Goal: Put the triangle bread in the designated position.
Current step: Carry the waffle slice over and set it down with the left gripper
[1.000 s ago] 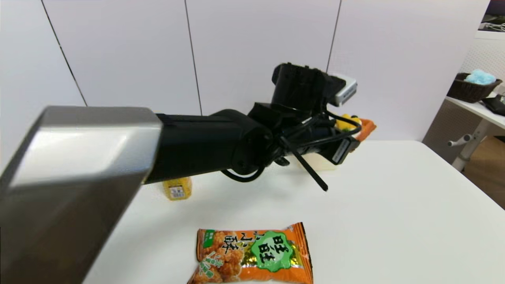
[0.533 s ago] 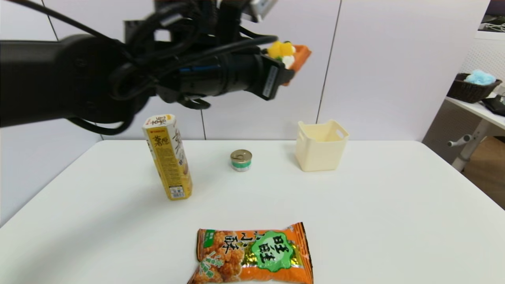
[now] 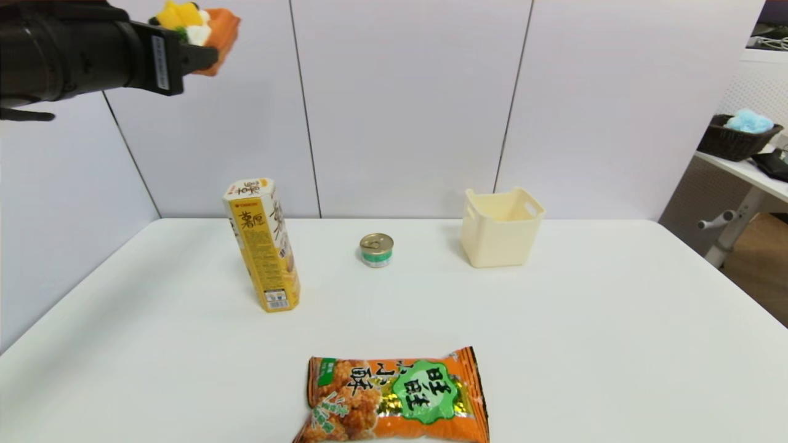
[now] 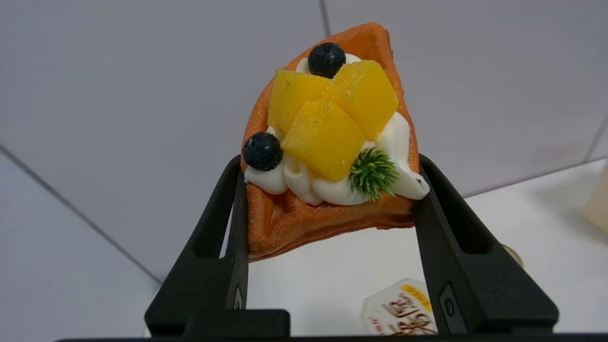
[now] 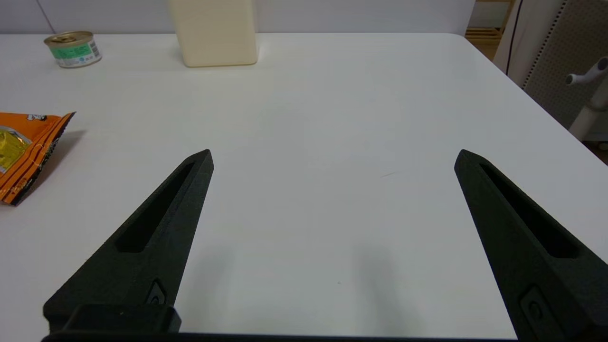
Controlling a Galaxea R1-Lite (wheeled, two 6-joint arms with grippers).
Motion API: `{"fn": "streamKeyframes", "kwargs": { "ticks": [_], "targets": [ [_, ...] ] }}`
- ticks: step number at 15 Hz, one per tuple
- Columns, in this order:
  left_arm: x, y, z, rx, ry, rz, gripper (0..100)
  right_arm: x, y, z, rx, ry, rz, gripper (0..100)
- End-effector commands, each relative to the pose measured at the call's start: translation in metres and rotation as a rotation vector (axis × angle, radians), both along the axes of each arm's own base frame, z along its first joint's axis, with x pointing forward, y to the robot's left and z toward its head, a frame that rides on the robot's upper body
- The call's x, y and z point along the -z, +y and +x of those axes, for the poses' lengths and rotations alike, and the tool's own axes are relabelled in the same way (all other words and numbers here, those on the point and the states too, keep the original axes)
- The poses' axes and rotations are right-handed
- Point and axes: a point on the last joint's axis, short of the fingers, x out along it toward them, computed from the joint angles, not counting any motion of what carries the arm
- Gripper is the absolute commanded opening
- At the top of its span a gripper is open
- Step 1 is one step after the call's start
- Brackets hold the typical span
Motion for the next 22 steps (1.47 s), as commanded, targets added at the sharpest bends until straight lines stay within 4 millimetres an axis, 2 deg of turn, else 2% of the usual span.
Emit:
{"fn": "streamKeyframes", "kwargs": {
  "ticks": [1, 5, 7, 10, 12, 17, 19, 22],
  "targets": [
    [0.014, 0.040, 0.021, -0.162, 0.043, 0.002, 0, 0.000, 0.000, 0.000, 0.000, -0.001, -0.001, 100],
    [0.066, 0.059, 0.073, -0.219, 0.221, 0.017, 0, 0.000, 0.000, 0.000, 0.000, 0.000, 0.002, 100],
    [0.104, 0.065, 0.100, -0.146, 0.338, 0.011, 0, 0.000, 0.000, 0.000, 0.000, 0.000, 0.002, 100],
    [0.149, 0.072, 0.125, 0.013, 0.466, -0.019, 0, 0.000, 0.000, 0.000, 0.000, 0.000, -0.001, 100],
    [0.175, 0.076, 0.138, 0.084, 0.527, -0.021, 0, 0.000, 0.000, 0.000, 0.000, -0.001, 0.002, 100],
    [0.218, 0.098, 0.152, 0.287, 0.580, 0.124, 0, 0.000, 0.000, 0.000, 0.000, 0.000, -0.001, 100],
    [0.237, 0.099, 0.155, 0.459, 0.576, 0.161, 0, 0.000, 0.000, 0.000, 0.000, -0.001, 0.002, 100],
    [0.254, 0.097, 0.161, 0.586, 0.548, 0.242, 0, 0.000, 0.000, 0.000, 0.000, 0.000, 0.002, 100]
  ]
}}
